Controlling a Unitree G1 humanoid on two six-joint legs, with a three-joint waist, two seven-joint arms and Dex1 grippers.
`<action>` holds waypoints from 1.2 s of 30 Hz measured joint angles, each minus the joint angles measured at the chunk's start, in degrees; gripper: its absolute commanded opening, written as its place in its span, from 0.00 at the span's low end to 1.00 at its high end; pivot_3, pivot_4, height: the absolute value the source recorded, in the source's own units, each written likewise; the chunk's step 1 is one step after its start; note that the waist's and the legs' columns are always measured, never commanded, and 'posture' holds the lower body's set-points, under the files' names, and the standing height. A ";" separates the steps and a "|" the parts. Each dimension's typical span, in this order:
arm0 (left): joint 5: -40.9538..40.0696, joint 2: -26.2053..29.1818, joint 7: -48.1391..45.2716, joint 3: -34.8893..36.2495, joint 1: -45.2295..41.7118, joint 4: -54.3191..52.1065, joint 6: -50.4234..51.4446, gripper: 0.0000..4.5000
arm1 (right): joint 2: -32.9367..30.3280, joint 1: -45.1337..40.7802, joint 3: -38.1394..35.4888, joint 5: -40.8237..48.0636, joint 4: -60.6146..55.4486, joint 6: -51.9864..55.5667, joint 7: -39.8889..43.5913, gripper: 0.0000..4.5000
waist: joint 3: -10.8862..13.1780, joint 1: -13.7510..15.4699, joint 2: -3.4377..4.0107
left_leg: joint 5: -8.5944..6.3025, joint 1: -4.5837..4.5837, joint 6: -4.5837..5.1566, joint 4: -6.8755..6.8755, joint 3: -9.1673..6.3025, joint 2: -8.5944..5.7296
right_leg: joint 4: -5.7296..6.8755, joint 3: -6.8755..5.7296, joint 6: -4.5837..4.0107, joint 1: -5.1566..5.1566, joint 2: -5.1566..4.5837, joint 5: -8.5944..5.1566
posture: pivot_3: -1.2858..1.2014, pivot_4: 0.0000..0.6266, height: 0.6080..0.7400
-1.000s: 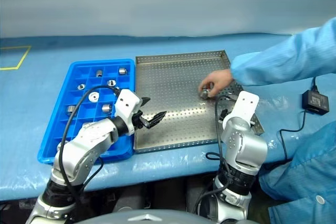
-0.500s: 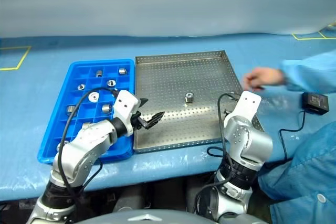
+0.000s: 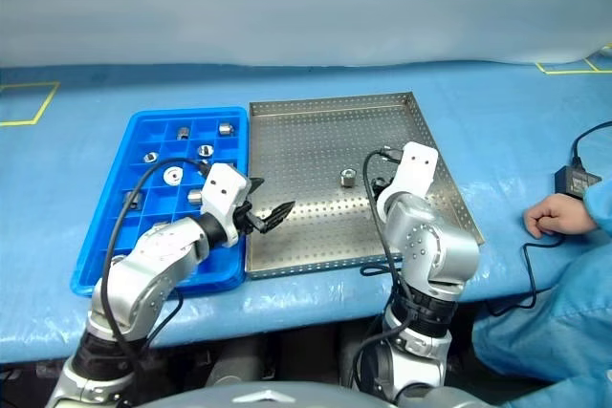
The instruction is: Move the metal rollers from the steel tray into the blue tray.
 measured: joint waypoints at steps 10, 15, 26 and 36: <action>-0.07 2.50 2.39 6.74 4.21 -6.48 1.87 0.95 | -0.12 0.09 11.45 10.52 -0.94 -7.68 16.00 0.37 | 0.02 0.54 0.01 | -0.02 0.03 0.03 -0.06 -0.01 0.11 | -0.01 -0.02 -0.02 -0.02 0.08 -0.02 | 0.58 0.24 1.00; -0.10 3.36 4.42 10.16 8.09 -11.75 4.42 0.95 | -3.87 -1.45 21.58 13.23 2.52 -12.90 27.04 0.37 | 0.03 2.09 -0.02 | -0.02 0.05 0.02 -0.06 0.01 0.11 | -0.05 -0.03 0.00 0.03 0.00 -0.02 | 0.62 0.24 1.00; 0.05 1.05 9.96 20.66 25.01 -26.02 10.18 0.95 | -3.85 -9.95 36.15 8.68 22.51 -25.52 38.56 0.37 | 0.04 7.66 -0.12 | -0.01 0.02 0.00 -0.17 -0.14 0.12 | -0.06 -0.23 -0.19 0.01 -0.01 -0.13 | 0.71 0.24 1.00; -1.16 0.51 13.17 27.28 35.46 -28.02 5.81 0.95 | -4.52 -8.64 44.72 8.57 21.11 -24.52 43.12 0.37 | 0.05 12.66 -0.13 | -0.05 0.07 -0.07 -0.16 -0.39 0.24 | -0.20 -0.74 -0.60 -0.09 -0.31 -0.43 | 0.71 0.24 1.00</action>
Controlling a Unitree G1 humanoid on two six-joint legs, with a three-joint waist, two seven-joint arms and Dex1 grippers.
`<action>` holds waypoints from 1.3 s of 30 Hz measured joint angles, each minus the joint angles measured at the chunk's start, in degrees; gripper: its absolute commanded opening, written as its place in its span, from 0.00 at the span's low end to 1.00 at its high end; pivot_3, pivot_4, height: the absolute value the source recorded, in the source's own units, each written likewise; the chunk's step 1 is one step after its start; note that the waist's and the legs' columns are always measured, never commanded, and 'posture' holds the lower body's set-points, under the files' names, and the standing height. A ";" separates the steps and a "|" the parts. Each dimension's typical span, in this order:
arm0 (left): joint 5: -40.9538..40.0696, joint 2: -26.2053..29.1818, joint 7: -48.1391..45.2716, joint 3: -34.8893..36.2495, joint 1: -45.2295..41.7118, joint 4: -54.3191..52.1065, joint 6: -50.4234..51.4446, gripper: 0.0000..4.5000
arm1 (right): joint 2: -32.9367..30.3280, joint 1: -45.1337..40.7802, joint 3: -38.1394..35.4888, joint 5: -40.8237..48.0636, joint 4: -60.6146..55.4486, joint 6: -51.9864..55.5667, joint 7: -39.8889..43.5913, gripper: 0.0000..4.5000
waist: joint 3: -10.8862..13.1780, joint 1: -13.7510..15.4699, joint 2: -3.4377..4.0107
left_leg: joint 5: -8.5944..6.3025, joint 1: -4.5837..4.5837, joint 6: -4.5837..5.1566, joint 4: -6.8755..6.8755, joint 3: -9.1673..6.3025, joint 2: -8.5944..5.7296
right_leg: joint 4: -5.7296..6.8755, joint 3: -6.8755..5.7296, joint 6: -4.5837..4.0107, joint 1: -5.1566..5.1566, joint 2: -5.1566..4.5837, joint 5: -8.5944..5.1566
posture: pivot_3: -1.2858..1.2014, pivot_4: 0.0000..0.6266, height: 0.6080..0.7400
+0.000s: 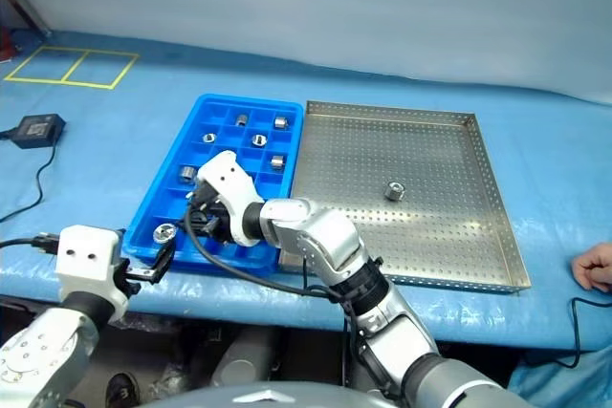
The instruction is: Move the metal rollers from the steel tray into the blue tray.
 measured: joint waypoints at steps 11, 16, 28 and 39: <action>-1.68 2.99 -0.12 -1.08 -6.14 -0.02 3.52 0.95 | -1.21 3.16 0.30 -2.20 -0.07 1.71 -2.52 0.58 | -0.02 1.13 -0.03 | 0.02 -0.21 -0.15 -0.02 -0.02 -0.10 | 0.07 -0.28 -0.15 0.08 0.17 -0.08 | 0.68 0.24 1.00; -1.93 3.92 -1.19 -2.99 -10.71 0.34 5.82 0.95 | -2.15 3.99 -0.84 -3.26 -4.12 0.13 -3.43 0.58 | -0.02 0.51 -0.03 | 0.03 -0.20 -0.18 -0.02 -0.04 -0.08 | 0.11 -0.31 -0.19 0.12 0.23 -0.11 | 0.66 0.24 1.00; -1.59 1.97 -2.54 -14.19 -21.68 8.54 4.65 0.95 | -7.84 5.76 -13.75 -13.21 -8.76 -1.83 -18.27 0.58 | -0.03 -1.29 -0.04 | 0.08 -0.22 -0.23 0.03 -0.04 -0.17 | 0.12 -0.27 -0.19 0.18 0.18 -0.09 | 0.61 0.24 1.00; -1.63 1.72 -6.09 -21.12 -29.56 14.72 1.72 0.95 | -3.57 7.77 -22.98 -19.99 -7.85 1.47 -31.46 0.58 | -0.03 -6.82 -0.04 | 0.08 -0.20 -0.23 -0.06 -0.12 -0.10 | 0.19 -0.19 -0.16 0.15 0.35 0.20 | 0.59 0.24 1.00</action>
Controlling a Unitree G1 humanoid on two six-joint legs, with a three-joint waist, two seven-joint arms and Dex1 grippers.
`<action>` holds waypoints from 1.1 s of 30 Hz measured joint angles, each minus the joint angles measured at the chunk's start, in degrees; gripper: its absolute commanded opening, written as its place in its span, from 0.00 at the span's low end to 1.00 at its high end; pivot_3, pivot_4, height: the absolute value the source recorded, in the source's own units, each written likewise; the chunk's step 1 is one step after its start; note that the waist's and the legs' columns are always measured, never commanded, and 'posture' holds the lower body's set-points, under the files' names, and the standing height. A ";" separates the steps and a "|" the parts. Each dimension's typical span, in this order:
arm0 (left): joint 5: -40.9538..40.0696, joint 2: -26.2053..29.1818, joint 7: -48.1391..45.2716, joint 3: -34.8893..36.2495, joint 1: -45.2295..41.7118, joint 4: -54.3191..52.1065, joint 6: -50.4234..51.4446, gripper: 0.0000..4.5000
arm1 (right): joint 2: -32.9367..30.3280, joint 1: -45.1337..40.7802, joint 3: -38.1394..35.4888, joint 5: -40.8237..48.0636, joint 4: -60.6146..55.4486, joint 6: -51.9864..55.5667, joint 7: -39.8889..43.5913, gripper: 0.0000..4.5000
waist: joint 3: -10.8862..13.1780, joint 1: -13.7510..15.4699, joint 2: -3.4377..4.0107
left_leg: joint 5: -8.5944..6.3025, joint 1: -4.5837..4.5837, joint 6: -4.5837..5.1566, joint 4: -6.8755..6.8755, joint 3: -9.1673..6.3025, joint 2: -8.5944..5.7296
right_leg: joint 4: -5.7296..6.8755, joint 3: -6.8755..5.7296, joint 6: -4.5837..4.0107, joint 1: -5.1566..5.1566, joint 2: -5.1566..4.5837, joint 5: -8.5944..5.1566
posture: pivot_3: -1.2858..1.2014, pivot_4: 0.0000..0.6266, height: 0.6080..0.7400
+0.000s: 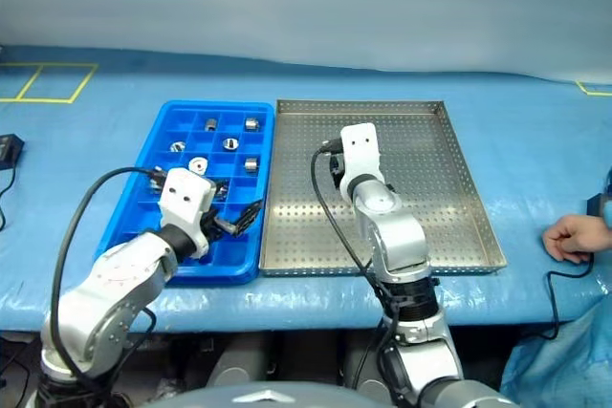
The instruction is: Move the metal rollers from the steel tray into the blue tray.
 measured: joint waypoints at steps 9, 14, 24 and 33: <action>0.00 -0.48 -1.49 -2.08 -1.39 2.28 -0.99 0.95 | 6.11 0.85 -5.58 -1.59 8.75 -5.47 -7.62 0.58 | 0.00 -0.90 0.00 | 0.00 0.03 0.01 0.02 0.03 -0.03 | -0.01 0.13 0.08 0.03 -0.01 0.03 | 0.61 0.24 1.00; 0.00 -0.86 -1.25 -2.00 1.07 2.24 -0.99 0.95 | 6.72 1.50 -7.89 -2.35 10.38 -8.82 -10.20 0.58 | 0.00 -0.89 0.01 | 0.00 0.05 0.01 0.03 0.01 -0.03 | 0.00 0.17 0.10 0.02 -0.01 0.05 | 0.61 0.24 1.00; 0.14 -1.10 -0.14 -1.93 2.16 2.07 -1.04 0.95 | 7.84 1.23 -8.78 -1.88 13.53 -9.91 -9.91 0.58 | 0.00 -0.70 0.01 | 0.02 0.10 0.00 0.02 -0.01 0.00 | 0.04 0.21 0.15 0.04 0.02 0.02 | 0.62 0.24 1.00; 0.17 -1.11 0.25 -1.81 3.03 1.89 -1.08 0.95 | 7.91 1.01 -11.15 0.16 14.66 -8.77 -10.98 0.38 | 0.00 -0.01 0.01 | 0.02 0.13 0.00 0.03 0.00 -0.02 | 0.03 0.22 0.14 0.06 0.01 0.04 | 0.62 0.24 1.00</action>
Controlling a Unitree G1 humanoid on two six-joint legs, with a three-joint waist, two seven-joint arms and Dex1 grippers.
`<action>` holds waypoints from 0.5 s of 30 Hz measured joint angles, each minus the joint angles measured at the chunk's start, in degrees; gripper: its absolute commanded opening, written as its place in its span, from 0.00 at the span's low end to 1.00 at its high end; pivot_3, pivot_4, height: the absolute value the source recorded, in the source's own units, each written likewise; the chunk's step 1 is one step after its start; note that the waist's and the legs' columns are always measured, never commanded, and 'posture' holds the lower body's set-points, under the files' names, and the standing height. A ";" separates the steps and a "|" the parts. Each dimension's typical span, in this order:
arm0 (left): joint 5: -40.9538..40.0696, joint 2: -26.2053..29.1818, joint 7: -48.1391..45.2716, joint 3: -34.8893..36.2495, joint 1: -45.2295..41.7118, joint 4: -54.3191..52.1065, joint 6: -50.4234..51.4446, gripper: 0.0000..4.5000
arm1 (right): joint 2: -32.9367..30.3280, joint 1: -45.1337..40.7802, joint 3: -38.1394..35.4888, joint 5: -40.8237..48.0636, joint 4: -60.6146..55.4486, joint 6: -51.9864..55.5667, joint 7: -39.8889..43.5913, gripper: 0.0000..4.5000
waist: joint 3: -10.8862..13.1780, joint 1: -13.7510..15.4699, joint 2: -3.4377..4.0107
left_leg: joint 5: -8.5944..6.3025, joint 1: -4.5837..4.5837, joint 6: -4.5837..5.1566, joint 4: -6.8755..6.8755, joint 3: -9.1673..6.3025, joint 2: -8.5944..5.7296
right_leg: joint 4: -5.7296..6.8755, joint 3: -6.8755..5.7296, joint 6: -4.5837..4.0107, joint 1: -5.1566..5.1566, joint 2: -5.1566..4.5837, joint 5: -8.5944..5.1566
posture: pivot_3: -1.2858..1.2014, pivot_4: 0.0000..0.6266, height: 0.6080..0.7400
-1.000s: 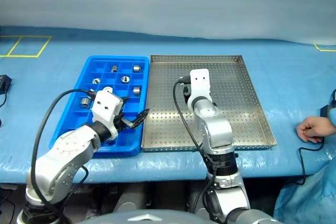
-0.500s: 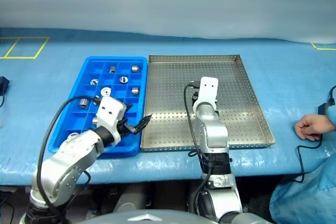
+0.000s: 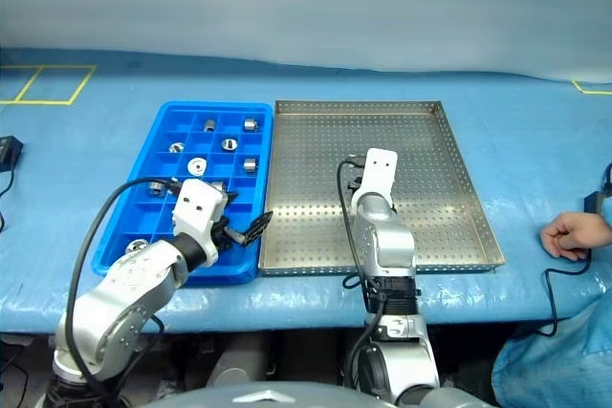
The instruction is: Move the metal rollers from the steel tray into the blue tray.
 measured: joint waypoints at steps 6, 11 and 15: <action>0.01 0.02 0.39 0.04 0.03 -0.02 0.00 0.95 | -0.01 0.00 0.08 0.87 -0.01 -0.21 0.54 0.38 | 0.00 -0.01 0.00 | 0.00 0.01 0.00 0.00 0.00 0.01 | 0.00 0.01 0.01 0.00 0.01 0.00 | 0.62 0.24 1.00; -0.05 0.48 0.54 1.59 1.28 -1.01 0.03 0.95 | -0.38 -0.11 4.31 3.64 -2.74 0.06 8.80 0.38 | 0.03 -0.37 0.04 | 0.00 -0.02 0.00 -0.02 0.00 0.06 | 0.00 0.04 0.00 -0.05 0.05 0.02 | 0.62 0.24 1.00; -0.20 2.62 0.66 6.82 4.12 -5.31 0.45 0.95 | -4.42 -1.93 13.47 11.83 -11.92 2.88 25.38 0.38 | 0.03 -0.34 0.04 | 0.00 0.05 0.00 -0.09 -0.06 0.08 | 0.01 0.02 -0.05 -0.02 0.08 -0.02 | 0.63 0.24 1.00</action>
